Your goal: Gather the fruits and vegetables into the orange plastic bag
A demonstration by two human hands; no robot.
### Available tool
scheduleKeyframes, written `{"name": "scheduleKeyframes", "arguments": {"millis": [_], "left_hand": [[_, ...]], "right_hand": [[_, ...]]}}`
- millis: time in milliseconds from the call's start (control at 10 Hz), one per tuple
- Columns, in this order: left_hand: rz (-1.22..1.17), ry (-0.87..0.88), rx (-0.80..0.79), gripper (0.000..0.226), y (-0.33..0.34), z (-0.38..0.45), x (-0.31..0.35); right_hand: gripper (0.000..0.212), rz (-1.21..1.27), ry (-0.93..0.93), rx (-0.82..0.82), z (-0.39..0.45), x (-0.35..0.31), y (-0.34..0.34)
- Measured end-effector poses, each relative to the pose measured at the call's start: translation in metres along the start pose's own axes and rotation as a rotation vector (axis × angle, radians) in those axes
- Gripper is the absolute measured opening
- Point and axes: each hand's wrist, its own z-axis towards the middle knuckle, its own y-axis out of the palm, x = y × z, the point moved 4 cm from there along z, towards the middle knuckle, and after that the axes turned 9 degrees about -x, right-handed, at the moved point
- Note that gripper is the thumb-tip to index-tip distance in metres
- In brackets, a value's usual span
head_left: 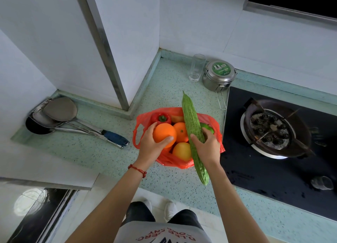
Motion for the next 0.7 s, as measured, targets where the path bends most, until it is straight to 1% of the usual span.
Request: {"name": "scheduleKeyframes", "arguments": {"millis": [100, 200, 400, 500, 600, 700], "left_hand": [[0.002, -0.005, -0.007, 0.077, -0.003, 0.000, 0.000], [-0.005, 0.006, 0.003, 0.074, -0.005, 0.000, 0.002], [-0.039, 0.019, 0.028, 0.075, -0.012, -0.002, 0.002], [-0.042, 0.022, 0.010, 0.070, -0.015, -0.005, 0.005], [-0.003, 0.074, -0.009, 0.061, -0.018, -0.006, 0.006], [0.098, 0.128, -0.002, 0.057, -0.022, -0.008, 0.015]], "right_hand": [[0.061, -0.034, -0.010, 0.018, -0.002, -0.003, -0.002], [0.060, -0.054, -0.034, 0.031, -0.004, -0.005, -0.004], [0.057, -0.071, -0.076, 0.028, -0.009, -0.011, -0.004], [0.056, -0.093, -0.085, 0.034, -0.014, -0.016, -0.005], [0.056, -0.098, -0.095, 0.034, -0.017, -0.018, -0.005], [0.055, -0.134, -0.102, 0.048, -0.023, -0.022, -0.006]]}}
